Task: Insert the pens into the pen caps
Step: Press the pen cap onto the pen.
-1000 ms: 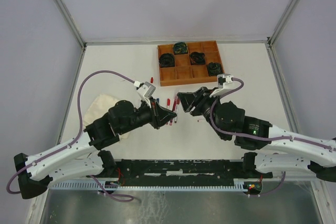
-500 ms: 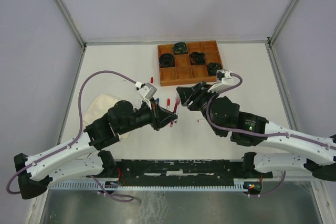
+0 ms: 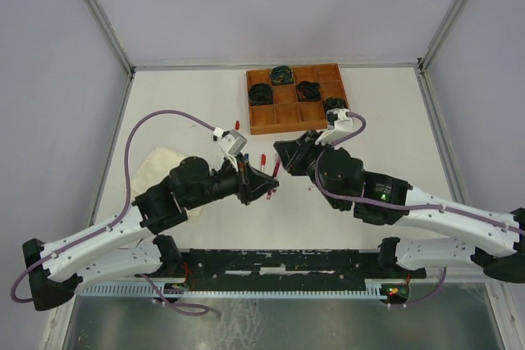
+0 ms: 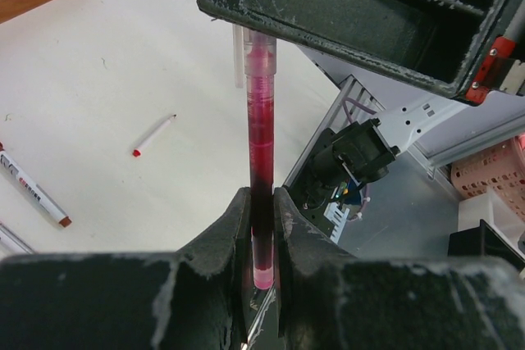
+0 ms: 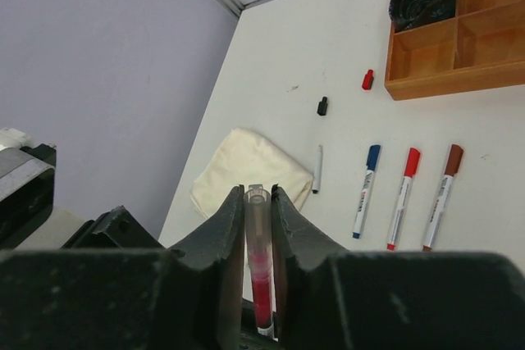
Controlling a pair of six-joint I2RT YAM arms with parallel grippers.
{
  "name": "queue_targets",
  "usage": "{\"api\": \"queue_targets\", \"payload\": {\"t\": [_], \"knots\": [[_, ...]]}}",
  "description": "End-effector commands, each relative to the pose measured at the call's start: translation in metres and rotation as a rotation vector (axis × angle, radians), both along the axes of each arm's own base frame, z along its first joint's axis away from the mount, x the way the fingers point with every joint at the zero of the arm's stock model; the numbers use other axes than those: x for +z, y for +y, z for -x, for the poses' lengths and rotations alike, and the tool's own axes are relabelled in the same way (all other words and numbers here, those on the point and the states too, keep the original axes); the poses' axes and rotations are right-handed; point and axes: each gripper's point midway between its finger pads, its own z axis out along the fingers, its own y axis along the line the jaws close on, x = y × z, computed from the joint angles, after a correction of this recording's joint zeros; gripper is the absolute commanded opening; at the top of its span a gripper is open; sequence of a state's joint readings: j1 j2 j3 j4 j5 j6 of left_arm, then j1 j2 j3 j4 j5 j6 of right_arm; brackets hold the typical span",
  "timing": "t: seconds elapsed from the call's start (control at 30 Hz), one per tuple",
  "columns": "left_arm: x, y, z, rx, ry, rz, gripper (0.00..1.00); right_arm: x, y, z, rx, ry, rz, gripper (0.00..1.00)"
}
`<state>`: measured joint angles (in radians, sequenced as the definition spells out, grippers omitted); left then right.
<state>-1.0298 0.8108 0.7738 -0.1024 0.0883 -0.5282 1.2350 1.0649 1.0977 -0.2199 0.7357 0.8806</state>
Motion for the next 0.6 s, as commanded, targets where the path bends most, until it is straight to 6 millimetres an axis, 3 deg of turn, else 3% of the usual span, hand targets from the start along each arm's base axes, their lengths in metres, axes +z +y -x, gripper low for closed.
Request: {"api": "queue_targets", "payload": {"t": [0.0,0.1,0.17,0.47,0.57], "knots": [[0.034,-0.001,-0.005,0.005,-0.104,0.066,0.03,0.014,-0.002,0.003,0.022,0.009,-0.026,0.17],[0.055,0.001,-0.013,0.051,-0.137,0.091,0.03,0.007,-0.013,0.004,0.003,0.02,0.006,0.05],[0.065,0.0,-0.017,0.066,-0.155,0.103,0.03,0.005,-0.017,0.006,0.003,0.022,0.007,0.02],[0.091,-0.015,-0.028,0.073,-0.198,0.128,0.03,-0.011,-0.009,0.028,0.163,0.03,0.022,0.0],[0.109,-0.014,-0.033,0.1,-0.22,0.165,0.03,-0.021,-0.011,0.035,0.198,0.057,0.061,0.0]]}}
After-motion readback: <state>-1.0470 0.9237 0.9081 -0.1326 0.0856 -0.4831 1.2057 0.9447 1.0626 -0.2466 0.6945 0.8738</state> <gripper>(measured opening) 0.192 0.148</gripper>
